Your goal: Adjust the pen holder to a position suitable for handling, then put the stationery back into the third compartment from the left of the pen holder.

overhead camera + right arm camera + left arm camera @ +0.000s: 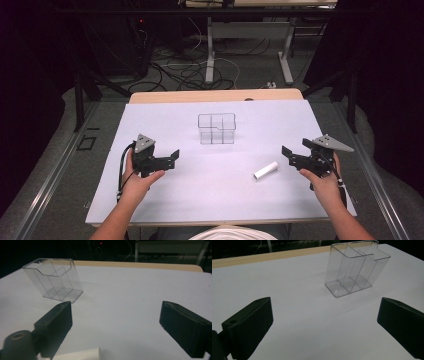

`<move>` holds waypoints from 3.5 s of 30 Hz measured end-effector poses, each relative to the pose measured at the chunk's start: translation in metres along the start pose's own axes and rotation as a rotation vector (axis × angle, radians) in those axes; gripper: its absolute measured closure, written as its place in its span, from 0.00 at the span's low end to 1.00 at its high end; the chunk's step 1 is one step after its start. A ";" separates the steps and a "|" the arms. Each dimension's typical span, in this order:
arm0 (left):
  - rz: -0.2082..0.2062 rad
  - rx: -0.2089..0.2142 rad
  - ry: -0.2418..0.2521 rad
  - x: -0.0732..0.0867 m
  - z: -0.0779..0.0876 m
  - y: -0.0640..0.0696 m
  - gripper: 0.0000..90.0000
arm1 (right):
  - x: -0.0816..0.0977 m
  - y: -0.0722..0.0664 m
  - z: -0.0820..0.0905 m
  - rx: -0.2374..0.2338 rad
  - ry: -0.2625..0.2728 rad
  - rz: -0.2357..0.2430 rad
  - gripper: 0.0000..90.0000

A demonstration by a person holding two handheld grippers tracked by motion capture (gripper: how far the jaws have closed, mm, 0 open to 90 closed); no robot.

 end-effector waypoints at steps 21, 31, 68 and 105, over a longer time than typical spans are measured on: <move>-0.137 0.158 -0.056 -0.041 -0.058 0.089 0.01 | 0.006 -0.004 -0.007 0.030 -0.010 0.062 0.00; -0.183 0.233 -0.024 -0.052 -0.082 0.136 0.16 | 0.003 0.004 -0.004 0.045 0.014 0.027 0.01; -0.278 0.405 -0.128 -0.008 -0.138 0.220 0.52 | 0.008 0.011 -0.009 0.042 0.000 0.003 0.07; -0.311 0.417 -0.224 0.017 -0.148 0.241 0.79 | 0.010 0.011 -0.012 0.034 -0.017 -0.003 0.09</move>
Point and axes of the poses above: each handheld gripper's, and its own axes: z roughly backward along the jaws, x roughly out of its underside, y roughly to its right, the point moved 5 cm from there along -z, roughly forward along the jaws, and after that the axes turned 3 degrees about -z, right-handed, at the moved point
